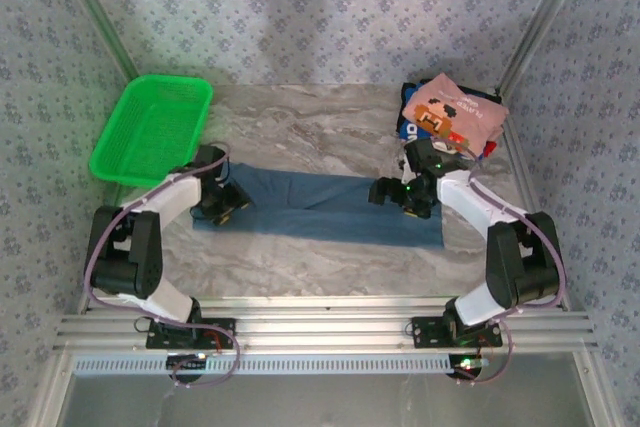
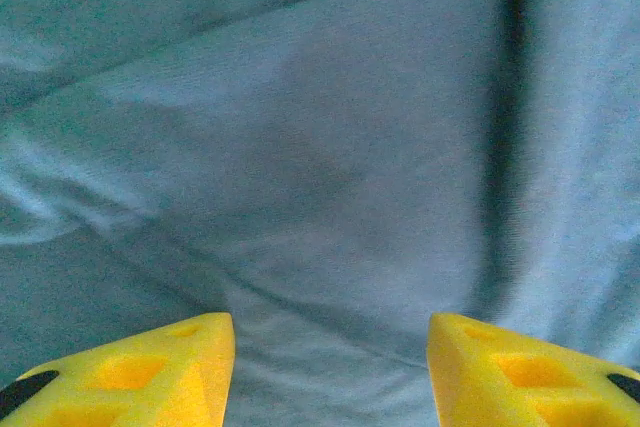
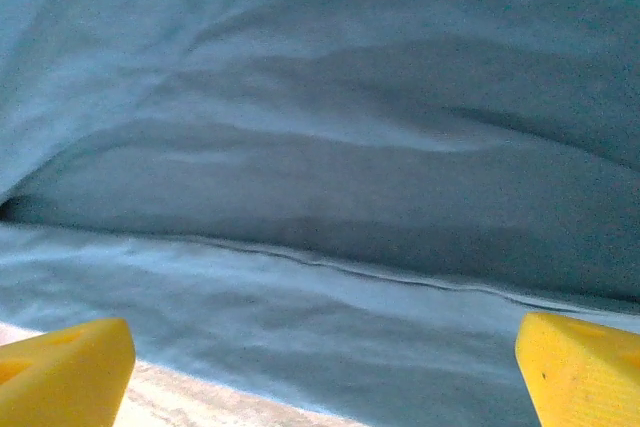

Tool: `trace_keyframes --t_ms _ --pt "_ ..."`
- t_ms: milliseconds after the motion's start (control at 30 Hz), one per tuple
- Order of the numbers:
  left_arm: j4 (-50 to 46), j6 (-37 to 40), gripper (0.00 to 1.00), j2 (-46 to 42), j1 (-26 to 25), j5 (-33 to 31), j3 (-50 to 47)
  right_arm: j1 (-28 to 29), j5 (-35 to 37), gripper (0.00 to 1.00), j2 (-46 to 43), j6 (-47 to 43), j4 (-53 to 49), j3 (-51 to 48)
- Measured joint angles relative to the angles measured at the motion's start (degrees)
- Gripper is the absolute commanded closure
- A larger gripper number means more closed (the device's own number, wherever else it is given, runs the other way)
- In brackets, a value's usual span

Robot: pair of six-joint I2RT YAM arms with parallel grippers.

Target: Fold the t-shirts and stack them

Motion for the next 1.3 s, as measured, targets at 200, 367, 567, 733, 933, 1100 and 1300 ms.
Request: trace_keyframes --t_ms 200,367,567,733,933,1100,1300 --pt "0.98 -1.16 0.47 -3.96 2.64 -1.64 -3.13 -4.55 3.08 0.03 -0.04 0.42 -1.44 -0.26" --pt "3.56 -1.84 0.5 -0.7 3.45 -2.05 -3.67 -7.28 3.17 0.21 2.01 0.07 -1.42 -0.61" --pt "5.51 -2.75 0.53 6.86 3.72 -2.47 2.58 -8.46 7.8 0.4 10.14 0.09 -2.75 0.55" --pt "5.49 -2.25 0.55 15.41 3.72 -2.43 12.81 -7.61 11.76 0.46 12.39 0.76 -4.87 2.99" --pt "3.89 0.39 0.56 28.09 3.69 -2.1 30.18 -3.85 14.05 0.48 10.16 4.85 -4.17 0.17" --pt "1.84 2.62 0.56 38.38 3.72 -1.38 45.88 4.81 13.05 0.48 7.32 12.7 -4.39 -2.89" --pt "-0.44 2.91 0.56 50.38 3.72 0.96 64.96 16.09 8.46 0.48 7.23 25.07 -2.69 -3.19"
